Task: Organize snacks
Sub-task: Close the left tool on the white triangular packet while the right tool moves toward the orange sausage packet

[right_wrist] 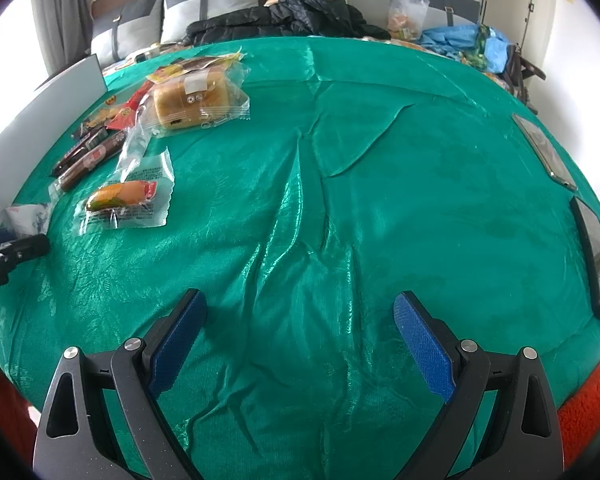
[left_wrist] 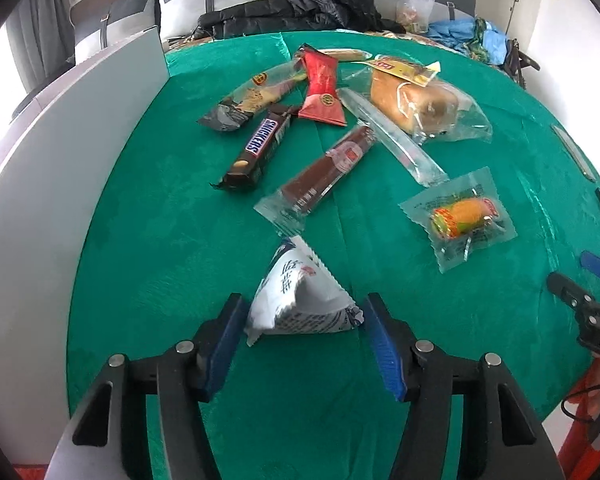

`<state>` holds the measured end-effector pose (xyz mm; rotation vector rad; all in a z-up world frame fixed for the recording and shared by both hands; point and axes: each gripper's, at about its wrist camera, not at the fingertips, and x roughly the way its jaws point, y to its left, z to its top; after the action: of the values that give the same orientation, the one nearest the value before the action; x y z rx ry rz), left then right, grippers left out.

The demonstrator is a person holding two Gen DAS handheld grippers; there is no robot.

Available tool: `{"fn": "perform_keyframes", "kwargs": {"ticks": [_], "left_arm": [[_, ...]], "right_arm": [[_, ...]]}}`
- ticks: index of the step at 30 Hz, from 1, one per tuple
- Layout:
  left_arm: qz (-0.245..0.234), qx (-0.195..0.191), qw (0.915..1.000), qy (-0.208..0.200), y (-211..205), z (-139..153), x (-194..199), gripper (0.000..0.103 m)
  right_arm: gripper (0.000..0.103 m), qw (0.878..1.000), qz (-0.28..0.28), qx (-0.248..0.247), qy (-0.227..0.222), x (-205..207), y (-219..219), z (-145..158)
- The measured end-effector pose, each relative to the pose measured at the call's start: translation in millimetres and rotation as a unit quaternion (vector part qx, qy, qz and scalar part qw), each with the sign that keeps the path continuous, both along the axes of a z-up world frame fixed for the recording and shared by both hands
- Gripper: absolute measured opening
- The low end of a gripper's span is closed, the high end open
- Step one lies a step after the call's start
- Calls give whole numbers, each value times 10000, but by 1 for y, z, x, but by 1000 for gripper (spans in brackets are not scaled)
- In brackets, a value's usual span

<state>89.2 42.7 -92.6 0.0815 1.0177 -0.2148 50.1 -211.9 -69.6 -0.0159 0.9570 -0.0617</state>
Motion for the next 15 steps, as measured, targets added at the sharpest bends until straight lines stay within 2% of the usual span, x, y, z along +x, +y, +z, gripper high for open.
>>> {"fn": "perform_keyframes", "kwargs": {"ticks": [1,6,11,12,15], "left_arm": [[-8,-22,10000,-47,1,1,-3,53],[93,-224,9994,-228,12,11,-10,46],[212,-397,9986,-271,21,16,-11,46],[217,-402,9985,-302,22,18,-12,46],[233,-474,9979,-388,25,22,-15,46]], "right_arm": [[97,10000,2,0,-4,1,0,0],[97,10000,9,4,-20,0,0,1],[96,10000,51,46,46,1,-1,2],[96,9997,107,143,135,3,-2,4],[96,9946,337,972,118,8,-5,15]]}}
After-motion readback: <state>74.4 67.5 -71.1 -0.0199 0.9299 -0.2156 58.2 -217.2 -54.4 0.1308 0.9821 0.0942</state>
